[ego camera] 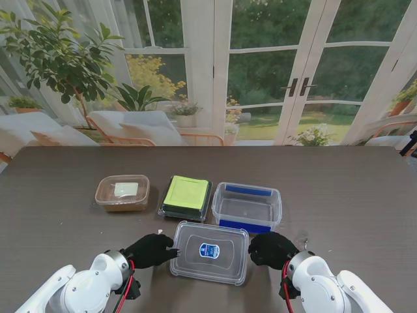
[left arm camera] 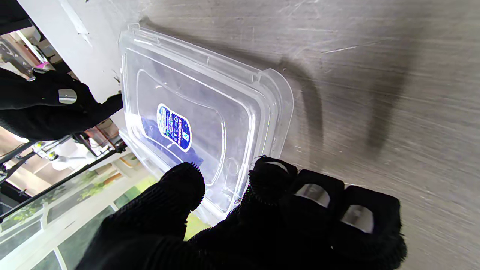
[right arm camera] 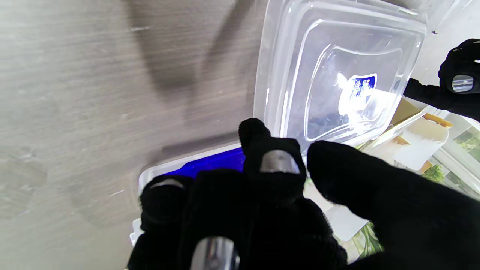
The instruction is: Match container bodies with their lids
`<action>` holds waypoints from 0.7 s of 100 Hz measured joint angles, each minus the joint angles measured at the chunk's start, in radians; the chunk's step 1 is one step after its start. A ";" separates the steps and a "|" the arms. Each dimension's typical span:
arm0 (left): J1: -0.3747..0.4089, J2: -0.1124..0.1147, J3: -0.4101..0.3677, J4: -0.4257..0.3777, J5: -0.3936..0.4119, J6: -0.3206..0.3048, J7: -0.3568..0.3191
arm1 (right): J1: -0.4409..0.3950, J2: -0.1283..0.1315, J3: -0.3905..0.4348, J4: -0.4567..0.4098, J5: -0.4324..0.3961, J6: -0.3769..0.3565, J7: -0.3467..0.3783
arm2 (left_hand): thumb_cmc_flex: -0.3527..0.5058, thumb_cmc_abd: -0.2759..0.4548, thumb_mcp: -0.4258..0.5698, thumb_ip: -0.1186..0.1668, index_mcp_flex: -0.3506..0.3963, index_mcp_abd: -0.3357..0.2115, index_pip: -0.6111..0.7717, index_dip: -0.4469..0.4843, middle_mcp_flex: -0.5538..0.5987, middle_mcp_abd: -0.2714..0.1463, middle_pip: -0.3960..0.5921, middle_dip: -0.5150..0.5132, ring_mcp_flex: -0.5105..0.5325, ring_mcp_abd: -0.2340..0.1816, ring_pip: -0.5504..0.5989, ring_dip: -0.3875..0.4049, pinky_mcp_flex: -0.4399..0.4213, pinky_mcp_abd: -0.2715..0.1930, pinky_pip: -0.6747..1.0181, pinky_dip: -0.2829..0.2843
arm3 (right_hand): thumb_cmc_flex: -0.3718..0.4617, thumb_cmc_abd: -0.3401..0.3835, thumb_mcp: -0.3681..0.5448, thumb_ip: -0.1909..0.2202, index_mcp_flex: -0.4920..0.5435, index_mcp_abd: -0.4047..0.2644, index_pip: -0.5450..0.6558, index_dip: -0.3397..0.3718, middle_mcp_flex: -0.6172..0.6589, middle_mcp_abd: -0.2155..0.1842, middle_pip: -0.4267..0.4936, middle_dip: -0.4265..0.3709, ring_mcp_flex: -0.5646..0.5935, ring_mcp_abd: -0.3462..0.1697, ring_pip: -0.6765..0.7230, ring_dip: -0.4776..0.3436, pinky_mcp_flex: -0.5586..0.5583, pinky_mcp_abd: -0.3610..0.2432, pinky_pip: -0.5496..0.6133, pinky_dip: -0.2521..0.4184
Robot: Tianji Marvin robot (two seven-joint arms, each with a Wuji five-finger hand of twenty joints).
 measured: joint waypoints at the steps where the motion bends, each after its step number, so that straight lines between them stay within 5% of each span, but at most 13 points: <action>1: -0.001 0.000 0.001 0.001 -0.002 -0.001 0.001 | 0.000 0.000 0.001 0.000 0.000 0.001 0.000 | 0.000 0.000 0.000 0.000 0.000 0.000 0.000 0.000 0.000 0.000 0.000 0.000 0.000 0.001 0.000 0.000 -0.001 0.001 0.000 0.000 | 0.000 0.000 0.000 0.000 0.000 0.003 0.000 0.000 0.000 0.000 0.000 0.000 0.000 0.000 0.000 0.000 0.000 0.000 0.000 0.000; 70: -0.193 -0.006 0.144 0.093 -0.081 -0.013 0.023 | 0.047 -0.006 0.038 0.030 0.009 0.045 -0.019 | 0.002 0.000 0.001 0.000 -0.001 0.026 0.000 0.001 0.010 0.014 -0.010 0.000 -0.001 0.014 -0.008 0.011 -0.007 0.018 0.000 0.015 | 0.000 0.000 0.000 0.000 -0.010 0.146 0.002 0.000 0.024 0.023 -0.002 -0.001 0.001 0.023 0.005 -0.008 0.000 0.007 0.000 0.000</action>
